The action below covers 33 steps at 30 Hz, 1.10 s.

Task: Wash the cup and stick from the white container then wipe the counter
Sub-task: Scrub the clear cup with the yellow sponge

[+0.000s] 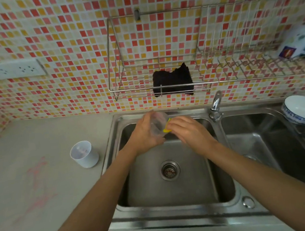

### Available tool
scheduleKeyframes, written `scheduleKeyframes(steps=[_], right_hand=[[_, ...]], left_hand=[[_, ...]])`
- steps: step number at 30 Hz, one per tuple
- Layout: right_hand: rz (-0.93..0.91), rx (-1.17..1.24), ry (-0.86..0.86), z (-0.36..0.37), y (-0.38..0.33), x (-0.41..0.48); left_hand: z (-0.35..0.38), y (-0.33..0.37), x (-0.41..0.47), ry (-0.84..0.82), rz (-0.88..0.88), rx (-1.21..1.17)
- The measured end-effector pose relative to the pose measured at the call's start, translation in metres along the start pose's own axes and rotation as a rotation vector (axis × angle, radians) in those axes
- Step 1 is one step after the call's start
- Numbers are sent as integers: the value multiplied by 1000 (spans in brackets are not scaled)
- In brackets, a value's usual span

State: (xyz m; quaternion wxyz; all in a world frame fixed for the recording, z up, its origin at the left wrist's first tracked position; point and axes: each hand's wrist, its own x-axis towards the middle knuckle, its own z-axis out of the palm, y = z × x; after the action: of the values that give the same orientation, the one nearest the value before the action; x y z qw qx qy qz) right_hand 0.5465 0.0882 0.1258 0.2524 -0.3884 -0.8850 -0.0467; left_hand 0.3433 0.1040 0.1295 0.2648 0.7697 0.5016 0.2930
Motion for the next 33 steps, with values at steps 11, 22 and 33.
scheduleKeyframes(steps=[11, 22, 33], right_hand=[[165, 357, -153, -7, -3, 14], [374, 463, -21, 28, -34, 26], [566, 483, -18, 39, -58, 33]], left_hand=[[-15, -2, 15, 108, 191, 477], [-36, -24, 15, -15, 272, 448], [-45, -34, 10, -85, 257, 454]])
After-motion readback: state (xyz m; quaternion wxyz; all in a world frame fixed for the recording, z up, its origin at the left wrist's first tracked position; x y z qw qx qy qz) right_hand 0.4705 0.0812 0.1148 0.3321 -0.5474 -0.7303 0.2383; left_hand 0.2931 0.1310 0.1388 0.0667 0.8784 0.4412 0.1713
